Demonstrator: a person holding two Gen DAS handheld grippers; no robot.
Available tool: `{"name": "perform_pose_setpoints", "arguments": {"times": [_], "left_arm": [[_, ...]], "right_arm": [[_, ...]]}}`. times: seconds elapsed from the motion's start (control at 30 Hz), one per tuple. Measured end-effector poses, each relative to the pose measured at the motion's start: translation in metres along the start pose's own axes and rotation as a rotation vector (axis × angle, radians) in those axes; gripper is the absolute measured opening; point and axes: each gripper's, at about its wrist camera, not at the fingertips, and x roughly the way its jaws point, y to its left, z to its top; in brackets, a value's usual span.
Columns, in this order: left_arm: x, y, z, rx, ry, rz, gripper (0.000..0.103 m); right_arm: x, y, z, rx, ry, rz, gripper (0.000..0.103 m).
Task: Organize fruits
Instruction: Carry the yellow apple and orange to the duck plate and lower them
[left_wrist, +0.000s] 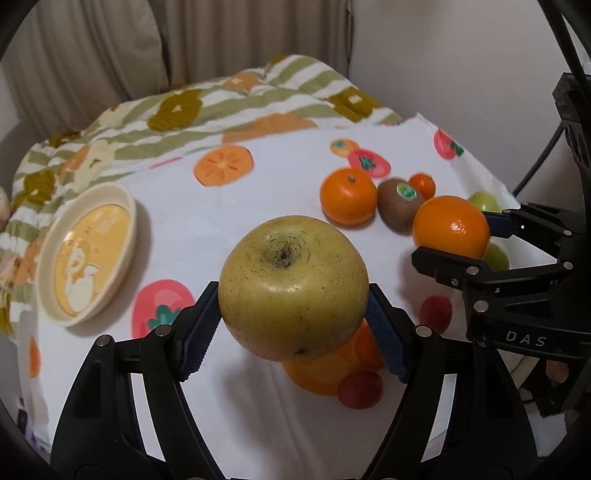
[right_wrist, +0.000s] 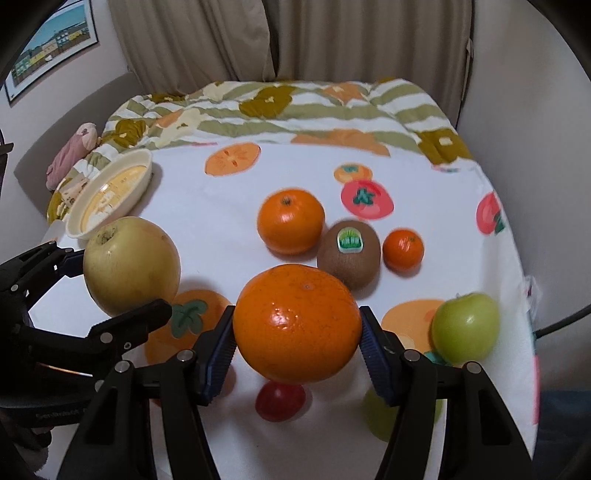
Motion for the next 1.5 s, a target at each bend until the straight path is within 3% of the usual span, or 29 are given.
{"name": "perform_pose_setpoints", "arguments": {"times": [0.43, 0.83, 1.2, 1.5], "left_arm": [[-0.061, 0.057, 0.025, -0.107, -0.121, 0.088, 0.081], [-0.078, 0.176, 0.043, -0.129, -0.153, 0.109, 0.081], [-0.036, 0.281, 0.057, -0.064, -0.105, 0.1, 0.081], [0.021, 0.313, 0.059, 0.021, -0.049, 0.038, 0.081]], "right_arm": [[-0.047, 0.039, 0.056, -0.069, -0.119, 0.047, 0.059], [-0.04, 0.121, 0.113, -0.067, -0.183, 0.056, 0.059], [0.014, 0.19, 0.154, 0.005, -0.158, 0.051, 0.059], [0.059, 0.214, 0.168, 0.071, -0.114, 0.014, 0.059]]}}
